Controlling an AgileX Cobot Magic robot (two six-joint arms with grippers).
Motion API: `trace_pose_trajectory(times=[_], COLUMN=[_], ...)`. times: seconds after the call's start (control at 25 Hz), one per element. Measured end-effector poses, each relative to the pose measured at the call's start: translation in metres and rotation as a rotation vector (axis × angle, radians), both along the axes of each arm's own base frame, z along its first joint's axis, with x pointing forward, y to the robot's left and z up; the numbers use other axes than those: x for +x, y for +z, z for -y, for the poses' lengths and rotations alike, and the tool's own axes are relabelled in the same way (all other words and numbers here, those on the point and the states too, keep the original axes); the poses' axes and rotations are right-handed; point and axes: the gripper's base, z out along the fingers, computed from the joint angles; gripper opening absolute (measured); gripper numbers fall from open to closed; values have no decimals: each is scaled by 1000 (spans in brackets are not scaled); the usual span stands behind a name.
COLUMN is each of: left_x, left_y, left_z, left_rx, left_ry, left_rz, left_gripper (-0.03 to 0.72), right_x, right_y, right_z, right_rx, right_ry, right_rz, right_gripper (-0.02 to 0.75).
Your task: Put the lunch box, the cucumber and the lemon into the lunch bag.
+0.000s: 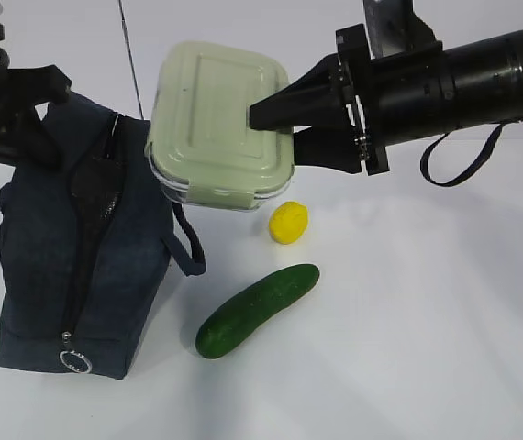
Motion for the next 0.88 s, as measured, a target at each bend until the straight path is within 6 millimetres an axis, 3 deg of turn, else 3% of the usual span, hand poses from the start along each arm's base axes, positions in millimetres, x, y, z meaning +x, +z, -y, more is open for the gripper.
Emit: trace_pose_trajectory(times=[0.36, 0.64, 0.88], left_x=[0, -6, -7], left_y=[1, 2, 2], left_z=[3, 20, 22], left_rx=[-19, -29, -36], left_ry=[1, -48, -45], left_rz=[4, 19, 12], left_gripper=[-6, -6, -6], right_x=[-6, -11, -3], right_y=[0, -2, -20], right_z=[-13, -24, -26], right_rx=[2, 2, -5], right_ry=[38, 68, 63], right_rz=[-2, -8, -60], right_gripper=[391, 391, 391])
